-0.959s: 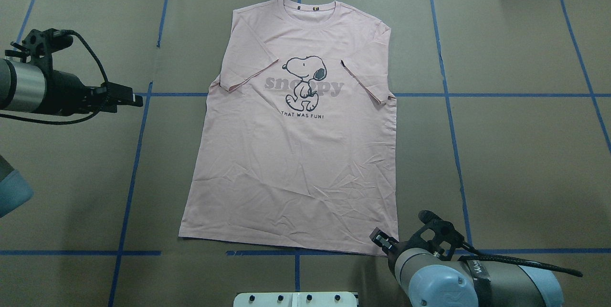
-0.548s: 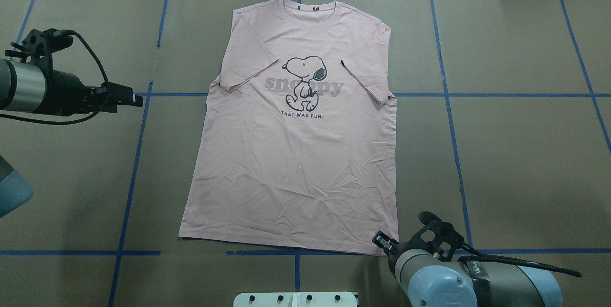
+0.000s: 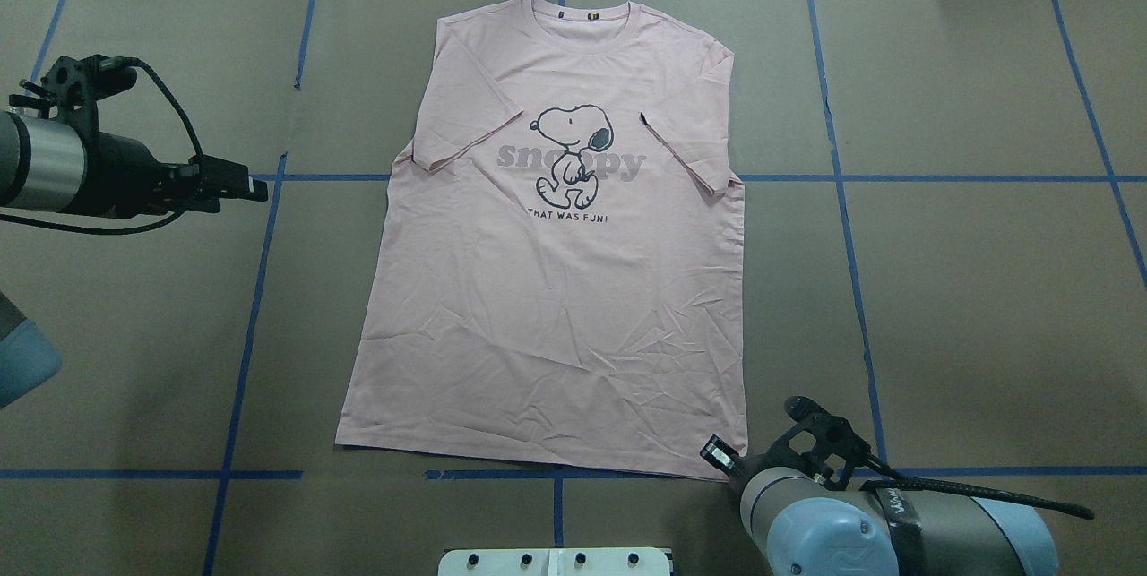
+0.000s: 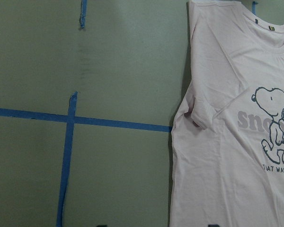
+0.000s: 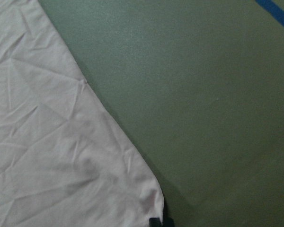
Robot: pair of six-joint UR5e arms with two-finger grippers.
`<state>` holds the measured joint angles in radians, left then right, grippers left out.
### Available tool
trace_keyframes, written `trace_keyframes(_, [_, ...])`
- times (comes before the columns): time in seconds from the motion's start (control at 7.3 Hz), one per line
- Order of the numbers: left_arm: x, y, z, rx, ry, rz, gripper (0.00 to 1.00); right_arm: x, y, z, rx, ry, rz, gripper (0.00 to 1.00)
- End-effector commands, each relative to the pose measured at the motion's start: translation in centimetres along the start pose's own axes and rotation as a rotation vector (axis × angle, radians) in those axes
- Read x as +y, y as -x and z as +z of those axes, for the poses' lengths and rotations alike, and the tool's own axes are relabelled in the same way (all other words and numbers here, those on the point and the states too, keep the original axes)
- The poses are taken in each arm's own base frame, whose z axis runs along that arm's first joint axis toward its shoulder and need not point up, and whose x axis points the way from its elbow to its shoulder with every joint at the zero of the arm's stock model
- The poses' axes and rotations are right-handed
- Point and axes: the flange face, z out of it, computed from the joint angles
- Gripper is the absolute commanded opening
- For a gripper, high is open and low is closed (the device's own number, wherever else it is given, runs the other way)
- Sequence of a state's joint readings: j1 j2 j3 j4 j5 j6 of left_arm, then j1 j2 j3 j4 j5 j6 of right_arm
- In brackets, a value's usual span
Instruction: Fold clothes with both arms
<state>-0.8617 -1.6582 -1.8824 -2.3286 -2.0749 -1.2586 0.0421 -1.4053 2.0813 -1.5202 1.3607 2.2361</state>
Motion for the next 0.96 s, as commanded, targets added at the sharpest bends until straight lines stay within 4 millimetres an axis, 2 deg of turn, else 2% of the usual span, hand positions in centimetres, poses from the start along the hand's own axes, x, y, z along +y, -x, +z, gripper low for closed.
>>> trace_keyframes(0.0, [0.3,-0.4,0.1,0.005,0.001,-0.058,0.77,0.2,0.4,-0.6,-0.011,0.011,-0.003,0.0])
trace_keyframes(0.14, [2.0,-1.2,1.0,0.007,0.03,-0.12,0.77,-0.2,0.7,-1.9,-0.031,0.023,0.002,0.0])
trace_keyframes(0.27, [4.4,-2.9,1.9,0.018,0.042,-0.18,0.77,-0.4,0.8,-2.5,-0.04,0.028,0.003,0.0])
trace_keyframes(0.55, [10.7,-5.1,4.9,-0.069,0.079,-0.375,0.73,-0.7,1.2,-4.1,-0.065,0.045,0.01,0.0])
trace_keyframes(0.82, [19.2,-6.3,8.0,-0.167,0.109,-0.384,0.72,-0.7,1.2,-4.2,-0.065,0.045,0.01,0.0])
